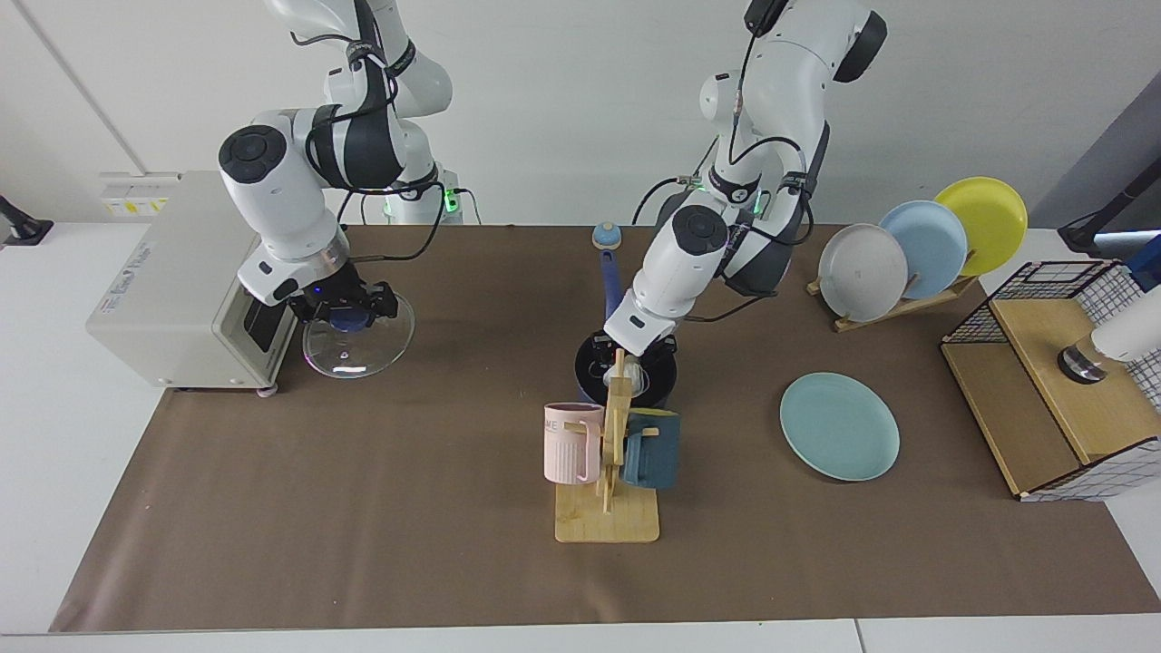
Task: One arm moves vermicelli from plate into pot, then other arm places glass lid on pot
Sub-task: 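Carry the vermicelli over the black saucepan with the left gripper, then release the vermicelli into the pot while the right gripper lifts the lid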
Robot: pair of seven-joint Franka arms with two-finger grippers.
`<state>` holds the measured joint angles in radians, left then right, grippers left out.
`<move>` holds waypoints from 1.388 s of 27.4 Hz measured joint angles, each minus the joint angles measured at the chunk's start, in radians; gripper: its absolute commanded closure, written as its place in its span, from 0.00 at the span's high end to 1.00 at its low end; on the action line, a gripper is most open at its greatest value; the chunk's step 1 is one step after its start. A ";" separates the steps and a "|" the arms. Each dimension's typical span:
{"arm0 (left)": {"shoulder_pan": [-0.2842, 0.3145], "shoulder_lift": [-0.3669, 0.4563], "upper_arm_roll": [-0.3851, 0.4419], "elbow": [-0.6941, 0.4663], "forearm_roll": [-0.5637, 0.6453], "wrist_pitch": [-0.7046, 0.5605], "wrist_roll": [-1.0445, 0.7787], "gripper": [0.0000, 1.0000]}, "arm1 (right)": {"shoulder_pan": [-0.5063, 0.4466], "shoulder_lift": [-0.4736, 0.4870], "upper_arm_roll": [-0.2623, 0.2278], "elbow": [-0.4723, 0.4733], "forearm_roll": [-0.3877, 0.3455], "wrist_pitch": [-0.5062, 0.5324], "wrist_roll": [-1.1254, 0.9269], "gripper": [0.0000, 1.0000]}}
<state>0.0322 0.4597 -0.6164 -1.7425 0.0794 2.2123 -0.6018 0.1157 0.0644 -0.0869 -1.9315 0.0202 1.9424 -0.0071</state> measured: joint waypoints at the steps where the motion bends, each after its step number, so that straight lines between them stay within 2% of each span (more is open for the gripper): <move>1: 0.000 0.003 0.000 -0.004 0.001 0.005 0.000 0.00 | 0.001 0.000 0.000 0.000 0.000 0.000 0.000 0.01; 5: 0.000 0.009 0.000 -0.028 0.001 0.049 0.000 0.00 | 0.003 0.000 0.002 0.000 0.000 0.000 0.000 0.01; 6: 0.000 0.009 0.000 -0.033 0.001 0.057 0.000 0.02 | 0.004 0.000 0.003 0.000 0.000 0.000 0.000 0.01; 7: 0.000 0.010 0.000 -0.036 0.001 0.063 0.000 0.11 | 0.005 0.000 0.003 0.000 0.000 0.000 0.000 0.01; 8: 0.000 0.011 0.000 -0.040 0.001 0.068 0.000 0.32 | 0.006 0.000 0.003 0.000 0.000 0.000 0.000 0.01; 10: 0.000 0.012 0.000 -0.044 0.001 0.072 -0.001 0.96 | 0.008 0.000 0.004 0.000 0.000 0.001 0.002 0.01; 11: 0.000 0.012 0.000 -0.045 0.001 0.072 -0.001 1.00 | 0.008 0.000 0.006 0.000 0.000 0.002 0.004 0.01; 16: 0.001 0.014 0.003 -0.046 0.002 0.075 -0.002 1.00 | 0.008 -0.001 0.040 0.000 0.000 0.008 0.054 0.01; 23: 0.006 -0.008 0.007 -0.022 0.002 0.056 -0.005 1.00 | 0.010 -0.002 0.130 0.000 0.000 0.016 0.200 0.01; 33: 0.015 -0.118 0.043 0.138 0.004 -0.236 0.004 1.00 | 0.011 -0.003 0.231 -0.001 0.000 0.044 0.390 0.01; 38: 0.015 -0.189 0.104 0.160 0.007 -0.326 0.070 1.00 | 0.012 0.004 0.312 -0.004 -0.001 0.087 0.534 0.01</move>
<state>0.0474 0.2705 -0.5128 -1.5821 0.0863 1.8860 -0.5321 0.1275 0.0680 0.2248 -1.9351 0.0197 2.0297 0.5273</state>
